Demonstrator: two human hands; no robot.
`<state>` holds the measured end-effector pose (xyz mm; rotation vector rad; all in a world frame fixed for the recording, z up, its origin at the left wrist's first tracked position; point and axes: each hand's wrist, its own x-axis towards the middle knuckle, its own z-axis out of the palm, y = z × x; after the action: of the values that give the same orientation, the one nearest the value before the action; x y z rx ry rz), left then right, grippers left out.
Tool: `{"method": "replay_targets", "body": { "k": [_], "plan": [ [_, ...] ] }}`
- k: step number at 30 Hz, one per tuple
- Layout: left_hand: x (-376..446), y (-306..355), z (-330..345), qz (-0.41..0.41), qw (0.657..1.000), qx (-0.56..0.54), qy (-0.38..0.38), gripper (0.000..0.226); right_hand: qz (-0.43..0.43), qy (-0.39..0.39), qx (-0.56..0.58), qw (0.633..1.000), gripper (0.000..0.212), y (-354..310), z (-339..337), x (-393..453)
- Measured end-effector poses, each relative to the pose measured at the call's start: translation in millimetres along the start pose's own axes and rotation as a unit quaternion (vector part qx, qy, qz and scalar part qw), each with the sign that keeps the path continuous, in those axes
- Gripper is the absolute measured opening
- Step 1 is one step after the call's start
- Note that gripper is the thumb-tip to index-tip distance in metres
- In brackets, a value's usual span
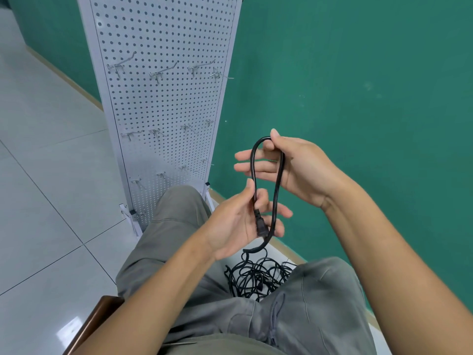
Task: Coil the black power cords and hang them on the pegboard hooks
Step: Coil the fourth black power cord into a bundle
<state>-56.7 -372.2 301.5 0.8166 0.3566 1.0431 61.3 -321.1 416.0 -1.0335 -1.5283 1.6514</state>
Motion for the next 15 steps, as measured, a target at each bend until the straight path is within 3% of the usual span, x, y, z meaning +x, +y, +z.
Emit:
{"method": "replay_targets", "body": {
  "k": [4,7,11,15],
  "plan": [
    [-2,3,6,-0.045,0.998,-0.004,0.035,0.050,0.020,0.036,0.003,0.999,0.051,6,-1,1],
    [-2,4,4,-0.047,0.997,0.059,0.031,0.060,0.000,0.053,0.004,0.999,0.034,10,-1,5],
    [0,5,1,0.000,0.994,0.104,0.035,0.043,-0.028,0.069,0.040,0.996,0.032,13,-5,12],
    [-5,9,-2,-0.021,0.998,0.054,0.028,0.037,-0.027,0.049,0.098,0.994,0.029,17,-9,17]
  ]
}}
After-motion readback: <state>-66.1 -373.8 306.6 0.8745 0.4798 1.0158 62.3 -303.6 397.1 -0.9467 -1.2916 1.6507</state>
